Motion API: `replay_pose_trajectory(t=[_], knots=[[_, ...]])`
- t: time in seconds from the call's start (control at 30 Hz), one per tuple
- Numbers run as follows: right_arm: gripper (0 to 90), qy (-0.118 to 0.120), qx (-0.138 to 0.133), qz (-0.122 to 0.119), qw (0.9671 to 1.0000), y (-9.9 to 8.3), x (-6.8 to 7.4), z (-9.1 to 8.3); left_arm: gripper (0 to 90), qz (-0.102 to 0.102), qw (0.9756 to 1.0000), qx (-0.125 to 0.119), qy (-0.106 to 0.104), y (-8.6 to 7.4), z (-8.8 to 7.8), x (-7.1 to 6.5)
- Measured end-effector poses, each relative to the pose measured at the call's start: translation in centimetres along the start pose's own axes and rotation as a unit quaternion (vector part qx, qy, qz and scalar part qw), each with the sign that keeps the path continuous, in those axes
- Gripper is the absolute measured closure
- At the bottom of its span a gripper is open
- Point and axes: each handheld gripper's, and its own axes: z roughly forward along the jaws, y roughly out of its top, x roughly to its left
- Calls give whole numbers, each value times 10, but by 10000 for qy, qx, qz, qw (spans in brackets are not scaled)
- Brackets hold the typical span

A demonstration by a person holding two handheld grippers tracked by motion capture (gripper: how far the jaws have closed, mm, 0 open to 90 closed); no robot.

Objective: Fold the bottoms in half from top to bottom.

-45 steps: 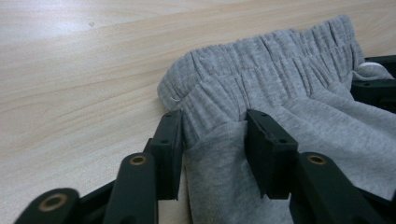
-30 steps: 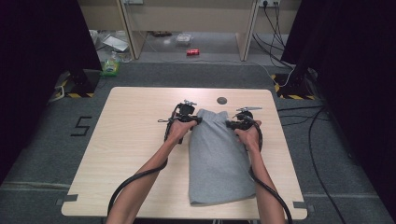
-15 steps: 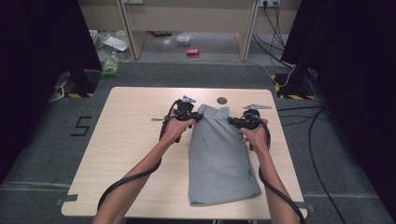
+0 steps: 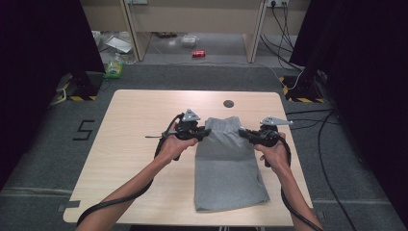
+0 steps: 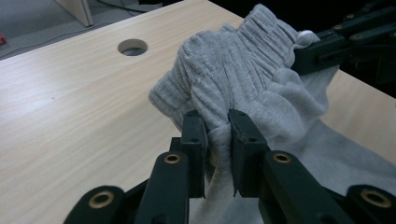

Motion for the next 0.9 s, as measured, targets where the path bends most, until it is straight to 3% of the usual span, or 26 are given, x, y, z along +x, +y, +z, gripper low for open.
replay_pose_trajectory(t=[0.2,0.47,0.63,0.9], knots=[[839,6,49,-297,9995,-19,18,-18,772,170,9996,3,-219,-21,-10,-22],[839,147,32,-289,9995,-49,33,-36,773,322,9982,57,-494,-56,-18,-49],[836,175,137,-333,9992,-67,43,-45,767,249,9970,183,-708,-84,-18,-59],[811,38,363,-490,9981,-82,50,-47,699,160,9958,397,-815,-106,-14,-65]])
